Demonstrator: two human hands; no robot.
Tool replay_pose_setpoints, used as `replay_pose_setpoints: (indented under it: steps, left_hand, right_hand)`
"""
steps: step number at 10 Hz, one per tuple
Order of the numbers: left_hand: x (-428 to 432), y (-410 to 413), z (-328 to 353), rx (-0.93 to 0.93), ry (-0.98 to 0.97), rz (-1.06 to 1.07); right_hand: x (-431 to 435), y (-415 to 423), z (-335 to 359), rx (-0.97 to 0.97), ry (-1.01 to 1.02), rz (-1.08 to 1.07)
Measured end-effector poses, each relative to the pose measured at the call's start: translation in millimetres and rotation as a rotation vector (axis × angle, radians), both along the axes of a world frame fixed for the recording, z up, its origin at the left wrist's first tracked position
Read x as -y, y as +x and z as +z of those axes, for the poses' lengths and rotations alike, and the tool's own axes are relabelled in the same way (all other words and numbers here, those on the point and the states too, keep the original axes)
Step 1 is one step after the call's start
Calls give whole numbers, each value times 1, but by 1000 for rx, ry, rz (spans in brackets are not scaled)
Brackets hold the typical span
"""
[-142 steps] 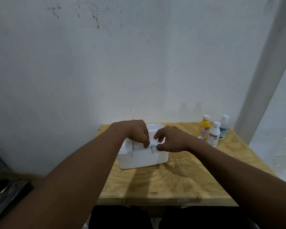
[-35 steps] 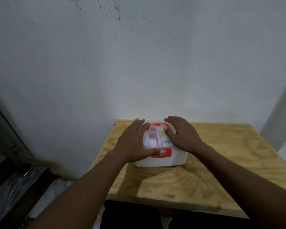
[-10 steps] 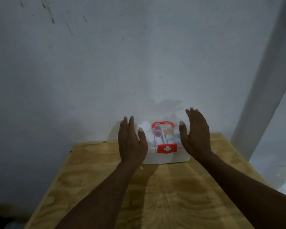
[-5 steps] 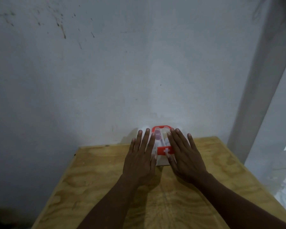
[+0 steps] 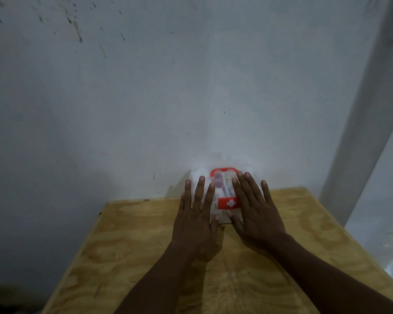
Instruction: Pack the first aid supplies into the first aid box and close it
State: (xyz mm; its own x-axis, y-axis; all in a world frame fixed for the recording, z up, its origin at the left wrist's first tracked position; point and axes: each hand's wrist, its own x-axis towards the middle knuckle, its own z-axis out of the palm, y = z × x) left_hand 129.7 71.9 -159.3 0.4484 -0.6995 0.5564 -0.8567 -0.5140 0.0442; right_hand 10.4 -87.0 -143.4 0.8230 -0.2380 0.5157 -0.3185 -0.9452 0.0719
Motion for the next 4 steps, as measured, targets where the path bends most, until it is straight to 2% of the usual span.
replay_pose_setpoints:
  steps: [1, 3, 4]
  left_hand:
    - [0, 2, 0, 13, 13, -9]
    - [-13, -8, 36, -148, 299, 32]
    - [-23, -16, 88, -263, 440, 27]
  right_hand:
    - [4, -2, 1, -30, -9, 15]
    - [0, -15, 30, -241, 33, 8]
    - [-11, -20, 76, -409, 188, -6]
